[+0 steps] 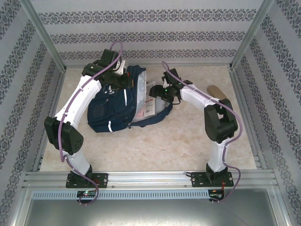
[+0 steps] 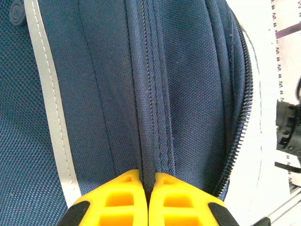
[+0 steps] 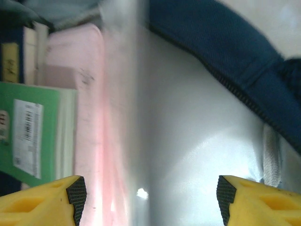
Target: Pack the student bag
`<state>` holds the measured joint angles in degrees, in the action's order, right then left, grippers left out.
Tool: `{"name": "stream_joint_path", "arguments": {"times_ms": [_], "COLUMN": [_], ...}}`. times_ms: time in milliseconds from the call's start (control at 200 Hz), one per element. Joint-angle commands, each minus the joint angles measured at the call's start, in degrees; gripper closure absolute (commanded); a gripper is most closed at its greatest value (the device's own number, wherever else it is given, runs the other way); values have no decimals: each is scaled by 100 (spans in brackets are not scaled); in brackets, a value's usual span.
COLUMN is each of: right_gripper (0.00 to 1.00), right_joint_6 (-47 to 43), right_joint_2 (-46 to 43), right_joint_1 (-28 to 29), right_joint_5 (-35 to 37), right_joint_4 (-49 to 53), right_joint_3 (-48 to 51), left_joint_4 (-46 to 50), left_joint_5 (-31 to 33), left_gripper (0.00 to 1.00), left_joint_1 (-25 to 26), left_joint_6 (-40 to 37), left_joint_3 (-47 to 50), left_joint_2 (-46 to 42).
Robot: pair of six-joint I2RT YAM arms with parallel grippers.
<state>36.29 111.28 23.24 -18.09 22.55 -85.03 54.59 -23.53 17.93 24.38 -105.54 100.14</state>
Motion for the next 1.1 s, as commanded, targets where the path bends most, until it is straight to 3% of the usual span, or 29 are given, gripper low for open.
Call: {"name": "stream_joint_path", "arguments": {"times_ms": [0, 145, 280, 520, 944, 1094], "right_gripper": [25, 27, 49, 45, 44, 55], "right_joint_6": [132, -1, -239, -1257, -1639, -1455], "right_joint_2": [-328, -352, -64, 481, 1381, 1616], "right_joint_1": [-167, -167, -179, -133, -188, -261], "right_joint_5": [-15, 369, 474, 1370, 1515, 1903], "right_joint_4": [-227, 225, 635, 1507, 1816, 1687], "right_joint_3": [-91, -420, -741, -1308, -1925, -2187], "left_joint_4": [-380, -421, -445, -386, -339, -247], "left_joint_5": [-134, -136, -191, -217, -376, -283], "left_gripper": [100, 100, 100, 100, 100, 100], "left_joint_1": [-21, -21, -26, -27, -18, -24], "left_joint_6": [-169, -158, -143, -185, -210, -281], "left_joint_3": [-19, 39, 38, -52, -150, -134], "left_joint_2": [-264, -284, -273, -263, -249, -332]}}
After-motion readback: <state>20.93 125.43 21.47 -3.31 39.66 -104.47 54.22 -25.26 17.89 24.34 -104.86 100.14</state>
